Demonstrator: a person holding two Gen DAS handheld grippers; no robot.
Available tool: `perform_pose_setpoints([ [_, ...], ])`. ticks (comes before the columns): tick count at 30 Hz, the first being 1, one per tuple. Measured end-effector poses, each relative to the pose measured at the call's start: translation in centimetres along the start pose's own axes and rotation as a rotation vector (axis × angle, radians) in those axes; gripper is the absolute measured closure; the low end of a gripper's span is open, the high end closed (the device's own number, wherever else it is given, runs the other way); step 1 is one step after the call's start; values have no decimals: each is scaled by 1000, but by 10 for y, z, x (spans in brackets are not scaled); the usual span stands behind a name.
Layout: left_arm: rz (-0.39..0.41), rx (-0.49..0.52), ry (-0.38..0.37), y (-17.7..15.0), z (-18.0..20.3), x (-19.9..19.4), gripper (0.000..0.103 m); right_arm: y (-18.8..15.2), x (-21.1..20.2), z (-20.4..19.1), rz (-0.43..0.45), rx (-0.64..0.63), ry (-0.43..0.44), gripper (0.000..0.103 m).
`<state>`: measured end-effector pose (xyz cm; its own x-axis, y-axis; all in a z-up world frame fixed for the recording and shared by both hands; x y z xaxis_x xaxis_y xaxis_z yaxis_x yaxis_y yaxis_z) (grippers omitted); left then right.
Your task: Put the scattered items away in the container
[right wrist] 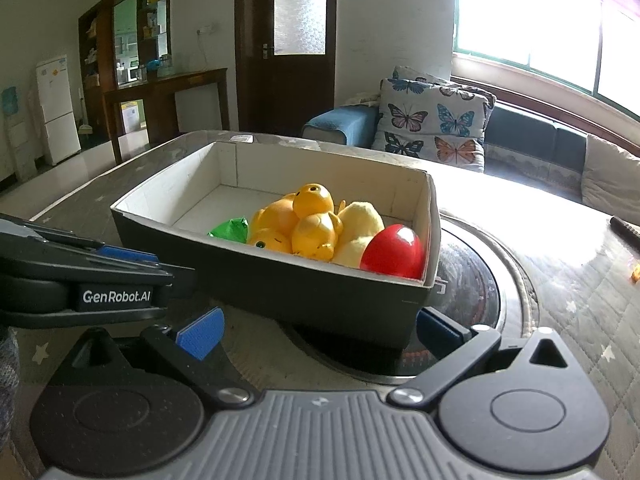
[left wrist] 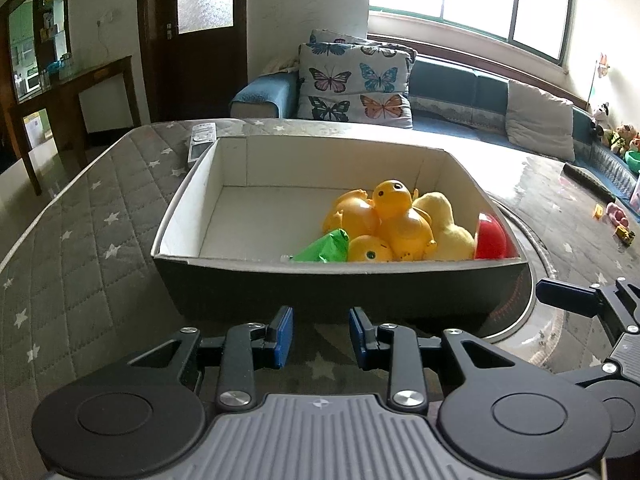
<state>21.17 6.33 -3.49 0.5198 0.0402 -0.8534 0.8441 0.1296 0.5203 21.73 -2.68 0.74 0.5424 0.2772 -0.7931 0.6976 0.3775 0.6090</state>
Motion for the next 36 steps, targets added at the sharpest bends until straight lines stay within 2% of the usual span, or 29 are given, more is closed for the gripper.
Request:
perform_pose_setpoints([
  [36,-21,13,20,16,-9,10,70,20,10,1,-12,-13,-8,0],
])
Point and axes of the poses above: each gripper's, at about its wrist camera, not at the fingertips, and x roughly the way its jaws point, z to its right, y to its top, the point moved 10 cm from there along x, roughly the way its jaws point, and after that the axes turned 15 degrees about -z, right-handed, at the moved point
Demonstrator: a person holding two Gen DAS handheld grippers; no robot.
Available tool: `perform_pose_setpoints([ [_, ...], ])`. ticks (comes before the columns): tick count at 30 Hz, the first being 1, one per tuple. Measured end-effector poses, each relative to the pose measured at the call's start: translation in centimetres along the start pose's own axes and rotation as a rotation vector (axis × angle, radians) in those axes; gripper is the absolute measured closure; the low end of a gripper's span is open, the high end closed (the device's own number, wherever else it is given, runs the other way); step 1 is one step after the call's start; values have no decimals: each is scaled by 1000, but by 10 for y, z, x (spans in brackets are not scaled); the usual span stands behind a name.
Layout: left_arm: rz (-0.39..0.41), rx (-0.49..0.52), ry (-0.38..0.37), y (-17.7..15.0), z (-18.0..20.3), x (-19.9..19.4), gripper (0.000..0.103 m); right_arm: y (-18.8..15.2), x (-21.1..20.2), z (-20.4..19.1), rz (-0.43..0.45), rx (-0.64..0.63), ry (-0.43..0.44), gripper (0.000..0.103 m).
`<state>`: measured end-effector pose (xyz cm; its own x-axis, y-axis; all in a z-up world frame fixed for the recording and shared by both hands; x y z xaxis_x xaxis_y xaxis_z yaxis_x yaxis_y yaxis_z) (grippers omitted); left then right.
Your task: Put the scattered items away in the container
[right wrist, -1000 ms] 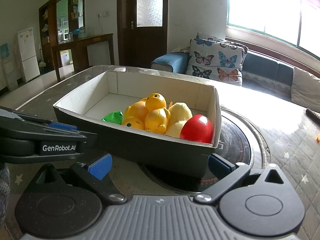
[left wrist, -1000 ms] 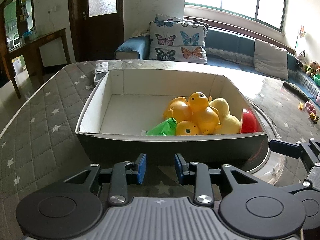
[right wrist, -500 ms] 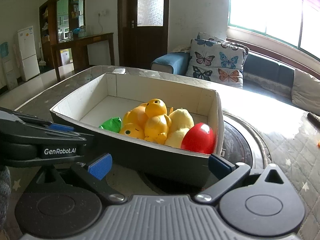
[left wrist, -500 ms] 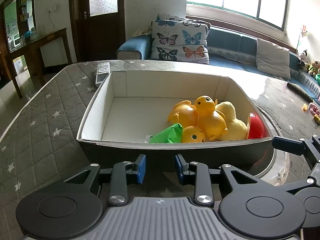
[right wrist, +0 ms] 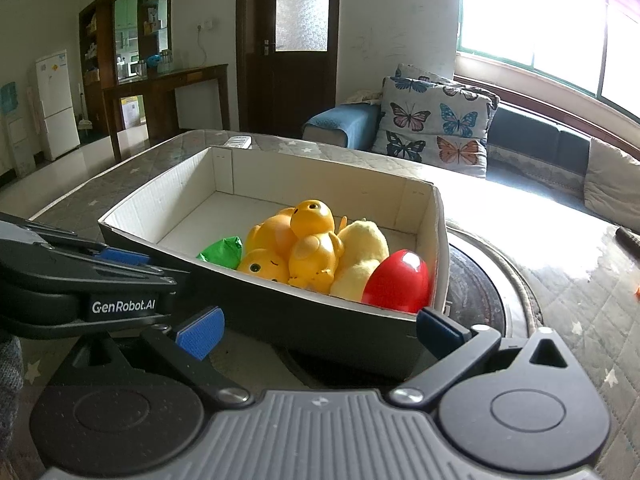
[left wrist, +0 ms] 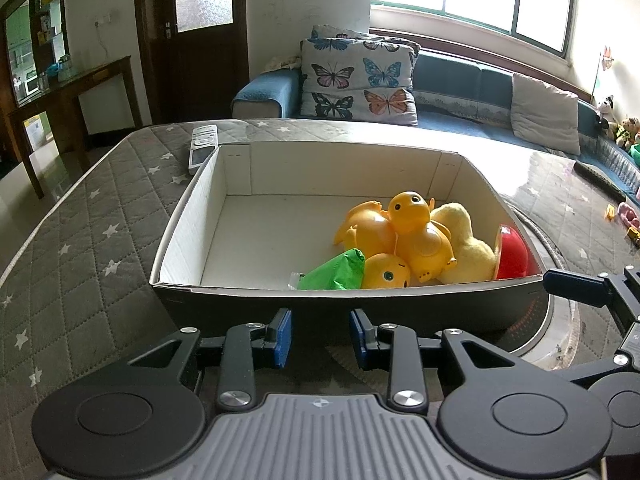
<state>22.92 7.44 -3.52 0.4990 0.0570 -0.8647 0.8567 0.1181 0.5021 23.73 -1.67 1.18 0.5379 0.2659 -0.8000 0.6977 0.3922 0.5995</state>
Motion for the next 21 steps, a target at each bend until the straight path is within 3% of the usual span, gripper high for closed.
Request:
perform_pose_setpoints([
  [21,10,7,14,2,1,-4,70,-2,1,1,0,9,14,0],
])
Point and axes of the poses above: each gripper's, at about its wrist camera, not at the fingertips, and x roughly the way its jaws point, z to its right, y to its top, the point moved 10 cm from there along x, roughly the way its jaws point, and after that the axes turned 15 degrees about -z, right-handed, at the moved point
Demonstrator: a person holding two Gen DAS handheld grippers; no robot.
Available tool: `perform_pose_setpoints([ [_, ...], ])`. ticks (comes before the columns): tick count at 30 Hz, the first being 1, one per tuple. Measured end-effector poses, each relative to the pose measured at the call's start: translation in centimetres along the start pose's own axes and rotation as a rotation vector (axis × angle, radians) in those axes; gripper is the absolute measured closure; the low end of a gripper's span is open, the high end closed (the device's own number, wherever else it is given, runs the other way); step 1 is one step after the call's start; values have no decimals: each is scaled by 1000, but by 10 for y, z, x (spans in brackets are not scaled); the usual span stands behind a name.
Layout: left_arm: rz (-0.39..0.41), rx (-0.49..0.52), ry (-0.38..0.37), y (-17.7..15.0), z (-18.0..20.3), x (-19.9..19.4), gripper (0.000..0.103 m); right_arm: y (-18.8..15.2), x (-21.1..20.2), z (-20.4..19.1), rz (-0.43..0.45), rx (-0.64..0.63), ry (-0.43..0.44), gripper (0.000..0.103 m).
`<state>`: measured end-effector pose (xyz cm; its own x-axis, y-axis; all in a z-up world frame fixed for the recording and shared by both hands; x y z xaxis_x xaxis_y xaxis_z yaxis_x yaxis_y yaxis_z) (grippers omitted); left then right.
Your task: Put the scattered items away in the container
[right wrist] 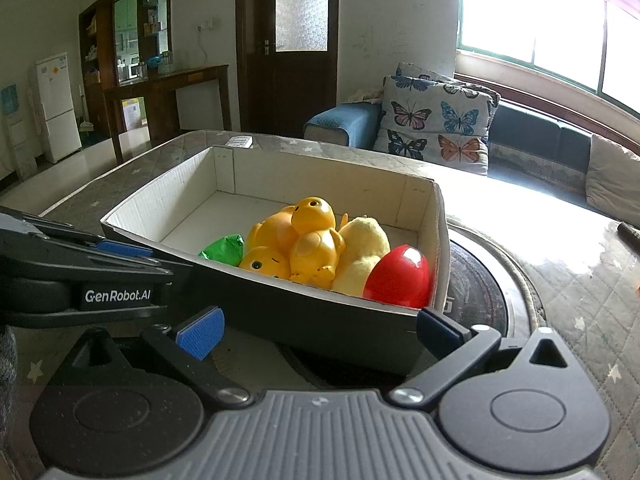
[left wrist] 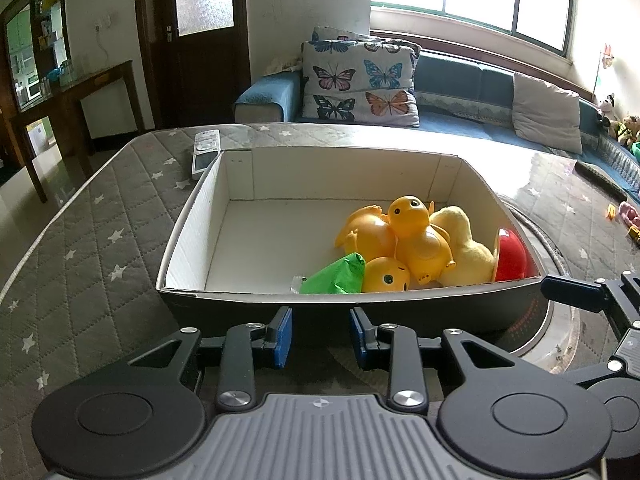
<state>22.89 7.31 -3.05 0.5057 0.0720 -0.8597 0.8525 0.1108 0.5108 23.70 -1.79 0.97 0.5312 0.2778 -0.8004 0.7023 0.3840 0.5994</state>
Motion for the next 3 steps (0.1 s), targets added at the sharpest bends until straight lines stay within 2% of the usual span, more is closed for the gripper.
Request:
perform_pose_setpoints([
  [3,1,-1,-2,0,0,-1,70,0,0,0,1,0,0,0],
])
Point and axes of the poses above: each gripper's, at about its wrist camera, not at the fingertips, and x roughly the way its jaws point, z to its right, y to its top, the point moved 10 cm from there along x, roughly the way its jaws point, and after that the axes turned 15 degrees about -z, right-handed, at the moved point
